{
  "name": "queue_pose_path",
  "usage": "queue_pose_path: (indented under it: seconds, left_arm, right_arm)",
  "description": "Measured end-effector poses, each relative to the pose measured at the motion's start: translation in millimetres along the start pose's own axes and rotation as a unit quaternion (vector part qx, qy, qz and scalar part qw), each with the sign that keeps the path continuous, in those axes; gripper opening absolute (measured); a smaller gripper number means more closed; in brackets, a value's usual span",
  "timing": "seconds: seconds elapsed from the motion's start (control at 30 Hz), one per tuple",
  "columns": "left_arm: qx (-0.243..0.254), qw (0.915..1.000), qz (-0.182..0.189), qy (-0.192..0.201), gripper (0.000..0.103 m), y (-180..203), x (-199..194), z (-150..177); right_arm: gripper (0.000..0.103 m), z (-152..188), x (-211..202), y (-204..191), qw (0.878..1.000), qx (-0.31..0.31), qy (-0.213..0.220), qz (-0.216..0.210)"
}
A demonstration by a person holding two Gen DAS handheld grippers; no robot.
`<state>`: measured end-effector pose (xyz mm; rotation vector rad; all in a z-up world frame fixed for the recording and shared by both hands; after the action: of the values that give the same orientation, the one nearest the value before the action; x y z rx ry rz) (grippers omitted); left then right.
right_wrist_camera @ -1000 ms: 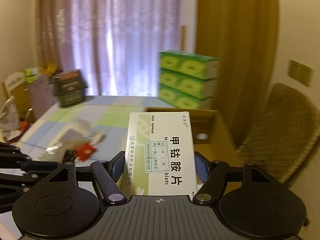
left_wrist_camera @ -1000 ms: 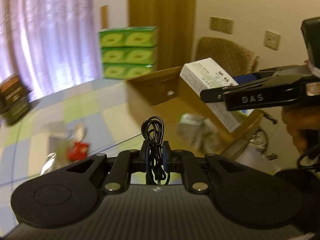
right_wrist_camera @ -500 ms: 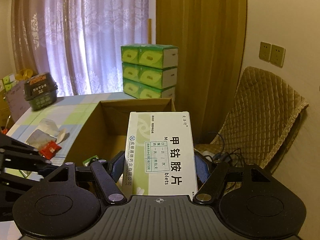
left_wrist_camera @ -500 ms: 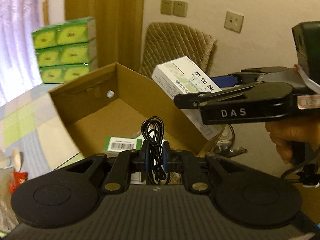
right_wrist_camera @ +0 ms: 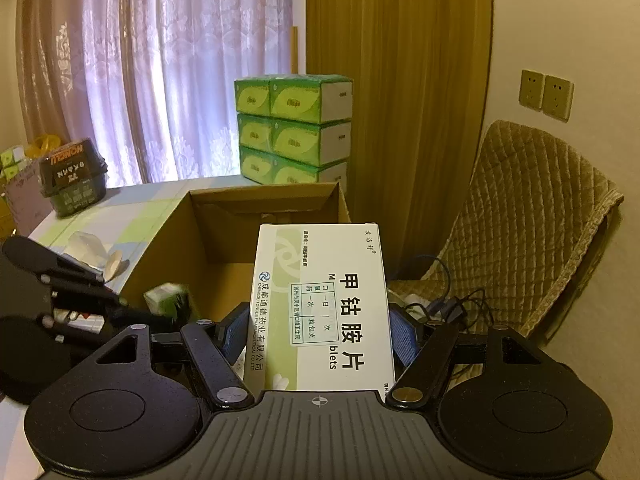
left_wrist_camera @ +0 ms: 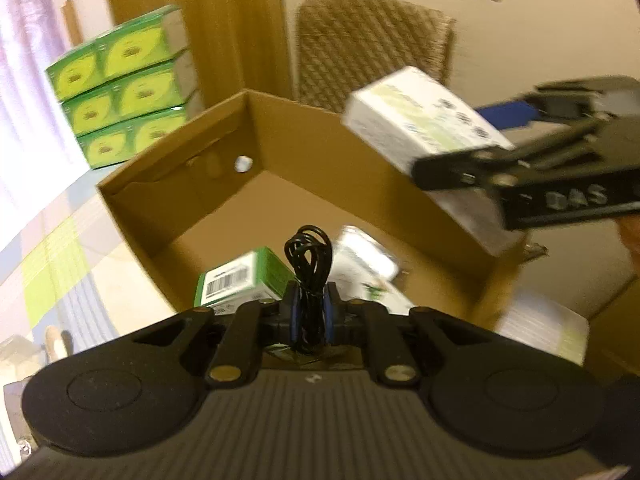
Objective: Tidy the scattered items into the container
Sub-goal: 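Carry the cable and white box to the cardboard box and release them inside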
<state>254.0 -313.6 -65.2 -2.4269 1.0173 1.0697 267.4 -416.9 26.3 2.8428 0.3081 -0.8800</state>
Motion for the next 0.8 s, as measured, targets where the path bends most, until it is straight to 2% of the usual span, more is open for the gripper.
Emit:
queue_pose_path:
  seconds: [0.1, 0.8]
  left_arm:
    - [-0.019, 0.9998, 0.002, 0.003, 0.008, -10, 1, -1]
    - [-0.058, 0.9978, 0.003, 0.034, 0.008, -19, -19, -2]
  right_arm:
    - [0.073, 1, 4, -1, 1.000, -0.001, -0.004, -0.004]
    - [0.073, 6, 20, -20, 0.999, -0.007, -0.023, -0.029]
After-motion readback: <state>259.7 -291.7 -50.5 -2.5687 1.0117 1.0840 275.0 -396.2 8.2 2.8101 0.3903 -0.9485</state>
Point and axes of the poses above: each gripper's, at about its wrist camera, not at the fingertips, and x roughly the way its jaws point, y to its right, z to its underside, the point moved 7 cm from there along x, roughly the way its jaws point, and after that the axes turned 7 degrees about -x, right-handed, at the moved point
